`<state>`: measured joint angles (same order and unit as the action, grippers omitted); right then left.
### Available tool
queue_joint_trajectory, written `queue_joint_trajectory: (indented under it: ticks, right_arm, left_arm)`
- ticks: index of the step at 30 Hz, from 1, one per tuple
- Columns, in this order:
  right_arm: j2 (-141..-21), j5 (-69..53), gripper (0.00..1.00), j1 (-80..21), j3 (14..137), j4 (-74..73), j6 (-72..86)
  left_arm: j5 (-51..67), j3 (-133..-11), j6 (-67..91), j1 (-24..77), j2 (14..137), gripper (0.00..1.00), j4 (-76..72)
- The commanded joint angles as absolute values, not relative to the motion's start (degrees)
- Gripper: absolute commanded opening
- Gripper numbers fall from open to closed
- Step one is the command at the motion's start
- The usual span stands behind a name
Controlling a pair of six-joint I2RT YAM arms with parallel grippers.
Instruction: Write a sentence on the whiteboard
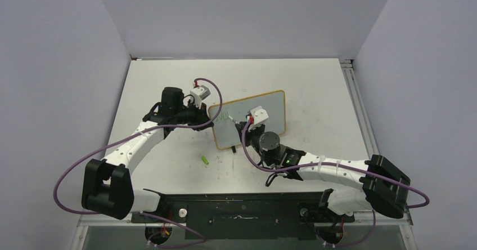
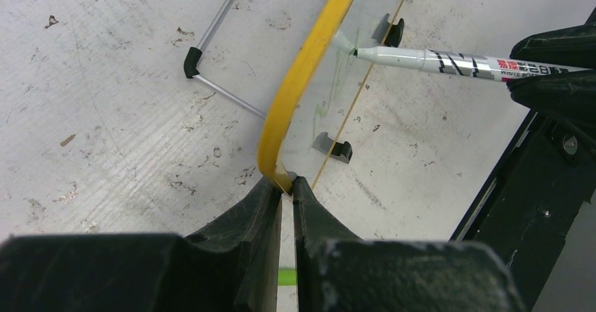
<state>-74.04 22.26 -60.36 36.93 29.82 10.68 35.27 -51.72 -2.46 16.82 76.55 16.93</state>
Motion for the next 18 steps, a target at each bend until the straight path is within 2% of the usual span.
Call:
queue_joint_trajectory:
  ticks: [1,18]
  right_arm:
    - [-72.91,24.30,0.05,-59.84,35.90,29.27,11.75]
    - [-72.62,25.20,0.05,-60.00,34.36,28.71,12.96]
  left_arm:
    - [36.44,-53.86,-3.01,17.67,76.58,0.00,18.02]
    - [36.31,-53.78,-3.10,17.67,76.61,0.00,18.06]
